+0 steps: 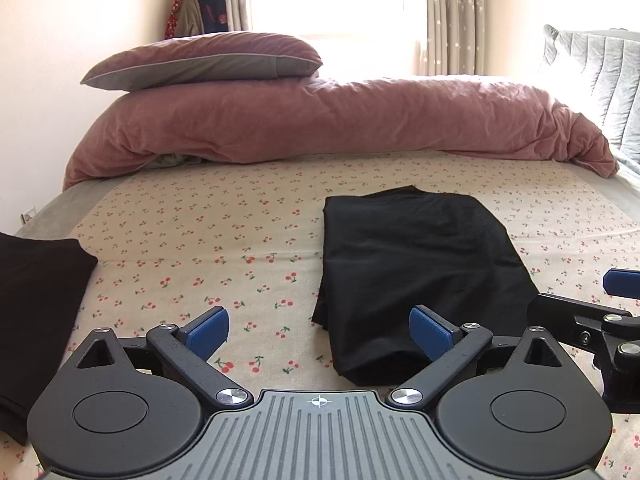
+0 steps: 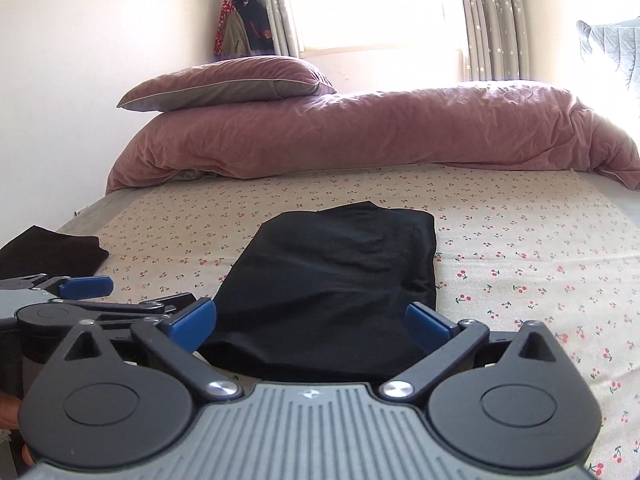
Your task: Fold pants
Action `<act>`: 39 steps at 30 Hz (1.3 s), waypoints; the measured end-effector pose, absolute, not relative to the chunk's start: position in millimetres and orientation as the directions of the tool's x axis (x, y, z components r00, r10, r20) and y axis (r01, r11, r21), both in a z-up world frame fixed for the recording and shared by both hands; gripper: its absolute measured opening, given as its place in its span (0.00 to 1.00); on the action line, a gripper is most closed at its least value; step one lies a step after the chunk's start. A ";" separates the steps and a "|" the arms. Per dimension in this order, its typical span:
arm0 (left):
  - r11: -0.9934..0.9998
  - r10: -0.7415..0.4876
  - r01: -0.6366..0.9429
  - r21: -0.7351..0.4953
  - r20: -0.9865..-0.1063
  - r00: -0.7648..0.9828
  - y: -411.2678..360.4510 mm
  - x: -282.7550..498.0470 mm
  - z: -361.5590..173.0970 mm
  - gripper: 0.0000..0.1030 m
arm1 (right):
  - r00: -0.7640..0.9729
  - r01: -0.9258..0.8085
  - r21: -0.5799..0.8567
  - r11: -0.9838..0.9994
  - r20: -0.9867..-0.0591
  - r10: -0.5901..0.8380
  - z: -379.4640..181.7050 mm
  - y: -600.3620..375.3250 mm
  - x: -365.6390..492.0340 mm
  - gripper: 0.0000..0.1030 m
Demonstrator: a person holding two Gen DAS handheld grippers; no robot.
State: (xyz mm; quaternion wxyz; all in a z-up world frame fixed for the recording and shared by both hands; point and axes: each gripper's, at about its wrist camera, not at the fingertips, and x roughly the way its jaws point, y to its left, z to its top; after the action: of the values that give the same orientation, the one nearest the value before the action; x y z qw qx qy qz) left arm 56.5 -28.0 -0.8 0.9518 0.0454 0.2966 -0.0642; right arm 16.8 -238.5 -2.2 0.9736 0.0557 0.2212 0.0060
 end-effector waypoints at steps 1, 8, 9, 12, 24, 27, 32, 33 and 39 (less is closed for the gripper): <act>0.988 -0.097 0.148 0.044 -0.573 0.814 -27.2 56.8 -2.0 0.96 | 0.899 0.020 0.103 0.995 -0.436 0.027 -4.6 -237.7 17.5 1.00; 0.992 -0.072 0.119 0.039 -0.593 0.802 -27.0 66.6 -10.6 0.98 | 0.870 0.090 0.055 0.994 -0.491 -0.051 -23.5 -233.1 29.1 1.00; 0.992 -0.077 0.122 0.036 -0.596 0.799 -26.8 66.3 -12.1 0.98 | 0.864 0.096 0.064 0.993 -0.502 -0.051 -26.1 -235.1 30.4 1.00; 0.992 -0.073 0.122 0.042 -0.594 0.801 -26.6 65.5 -14.5 0.98 | 0.853 0.132 0.084 0.988 -0.517 -0.070 -31.8 -236.5 31.7 1.00; 0.993 -0.068 0.112 0.033 -0.619 0.783 -28.4 68.5 -21.8 0.98 | 0.851 0.200 -0.014 0.980 -0.493 -0.181 -38.1 -223.8 27.7 1.00; 0.993 -0.067 0.111 0.034 -0.618 0.784 -29.0 67.9 -22.8 0.98 | 0.849 0.193 -0.017 0.981 -0.498 -0.176 -38.2 -225.4 28.4 1.00; 0.994 -0.073 0.106 0.015 -0.625 0.777 -27.1 69.0 -23.3 0.99 | 0.852 0.187 -0.019 0.982 -0.495 -0.171 -36.9 -225.4 28.1 1.00; 0.994 -0.072 0.104 0.014 -0.628 0.775 -27.2 69.0 -23.6 0.99 | 0.851 0.185 -0.020 0.983 -0.496 -0.171 -37.1 -225.2 28.2 1.00; 0.993 -0.074 0.113 0.019 -0.639 0.765 -29.0 70.3 -25.6 0.99 | 0.849 0.189 -0.015 0.982 -0.499 -0.171 -37.5 -225.9 29.1 1.00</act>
State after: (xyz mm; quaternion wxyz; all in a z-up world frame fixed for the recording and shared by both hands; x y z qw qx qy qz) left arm 70.3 -29.0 -25.6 0.9391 0.0282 0.3389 -0.0498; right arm 29.1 -225.9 -37.5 0.9614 0.0176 0.2581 -0.0938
